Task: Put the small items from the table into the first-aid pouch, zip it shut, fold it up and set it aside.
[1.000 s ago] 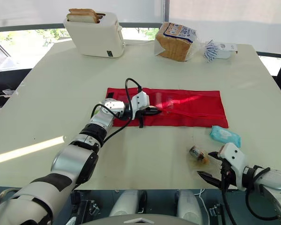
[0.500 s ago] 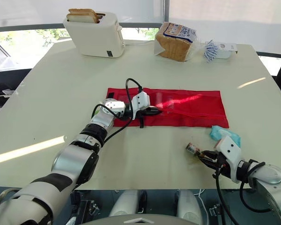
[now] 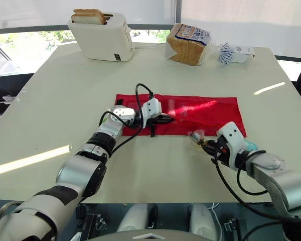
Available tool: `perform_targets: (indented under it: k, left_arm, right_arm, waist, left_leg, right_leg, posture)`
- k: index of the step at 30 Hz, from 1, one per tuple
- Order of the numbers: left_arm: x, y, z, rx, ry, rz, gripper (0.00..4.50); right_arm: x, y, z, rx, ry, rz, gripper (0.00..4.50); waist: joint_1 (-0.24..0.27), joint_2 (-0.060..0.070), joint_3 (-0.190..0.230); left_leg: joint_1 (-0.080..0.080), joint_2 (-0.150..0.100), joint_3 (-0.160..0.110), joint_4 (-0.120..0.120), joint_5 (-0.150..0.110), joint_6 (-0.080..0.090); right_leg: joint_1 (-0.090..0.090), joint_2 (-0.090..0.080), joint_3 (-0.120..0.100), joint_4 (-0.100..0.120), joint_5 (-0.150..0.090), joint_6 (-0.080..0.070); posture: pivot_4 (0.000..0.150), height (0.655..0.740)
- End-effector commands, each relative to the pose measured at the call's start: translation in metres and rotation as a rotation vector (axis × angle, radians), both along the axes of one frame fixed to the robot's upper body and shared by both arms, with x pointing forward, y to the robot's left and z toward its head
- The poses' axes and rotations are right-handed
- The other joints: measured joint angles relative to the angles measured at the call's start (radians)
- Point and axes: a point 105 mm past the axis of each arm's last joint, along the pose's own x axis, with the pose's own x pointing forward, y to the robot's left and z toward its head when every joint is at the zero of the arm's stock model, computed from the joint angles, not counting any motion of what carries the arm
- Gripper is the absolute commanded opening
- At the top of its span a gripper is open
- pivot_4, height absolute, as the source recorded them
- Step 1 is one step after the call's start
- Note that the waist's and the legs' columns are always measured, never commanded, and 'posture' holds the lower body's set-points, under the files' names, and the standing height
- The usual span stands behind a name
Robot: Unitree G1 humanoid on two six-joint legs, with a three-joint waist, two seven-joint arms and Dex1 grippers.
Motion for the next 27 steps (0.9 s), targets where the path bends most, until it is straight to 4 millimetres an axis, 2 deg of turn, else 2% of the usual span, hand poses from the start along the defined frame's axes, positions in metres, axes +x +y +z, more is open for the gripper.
perform_targets:
  k: [1,5,14,18,24,27]
  left_arm:
    - [-0.001,-0.01,0.014,-0.041,-0.034,-0.031,0.0]
    - [-0.005,-0.014,0.013,-0.051,-0.027,-0.045,0.0]
    - [-0.012,-0.013,0.006,-0.037,-0.014,-0.076,0.0]
    - [-0.015,-0.018,0.005,-0.036,-0.012,-0.092,0.0]
    - [-0.018,-0.022,0.006,-0.037,-0.012,-0.112,0.0]
    - [-0.017,-0.021,0.005,-0.034,-0.012,-0.112,0.0]
  right_arm:
    - [0.01,0.01,0.003,-0.021,-0.009,-0.015,0.36]
    - [0.028,0.016,0.005,-0.009,-0.019,-0.107,0.36]
    - [0.057,0.011,0.026,0.241,-0.008,-0.399,0.36]
    - [0.066,0.021,0.03,0.277,-0.015,-0.429,0.36]
    - [0.084,0.034,0.022,0.292,-0.032,-0.509,0.36]
    - [0.082,0.053,0.02,0.281,-0.03,-0.43,0.36]
  waist:
    - [0.001,0.0,0.0]
    - [-0.002,0.0,0.0]
    - [-0.001,0.001,0.0]
    - [-0.005,0.001,-0.001]
    - [-0.011,0.001,-0.001]
    - [-0.021,0.001,-0.001]
  left_leg:
    - [0.0,0.0,0.0,0.0,0.0,0.0]
    - [-0.001,0.0,0.0,0.0,0.0,0.0]
    - [-0.001,0.0,0.0,0.0,0.001,-0.002]
    - [-0.001,0.0,0.0,-0.001,0.001,-0.002]
    - [-0.001,0.0,0.0,-0.001,0.001,-0.002]
    - [-0.001,0.0,0.0,-0.001,0.002,-0.003]
  right_leg:
    - [0.0,0.0,0.0,0.0,0.0,0.0]
    - [0.0,0.0,0.0,0.0,0.0,0.0]
    - [-0.001,0.0,0.0,0.001,0.0,0.0]
    - [-0.002,0.0,0.0,0.001,0.0,0.0]
    - [-0.002,0.0,0.0,0.001,0.0,0.0]
    - [-0.002,0.0,0.0,0.001,0.0,0.0]
  posture:
    - [0.15,0.74]
    - [0.15,0.74]
    - [0.15,0.74]
    - [0.15,0.74]
    - [0.15,0.74]
    - [0.15,0.74]
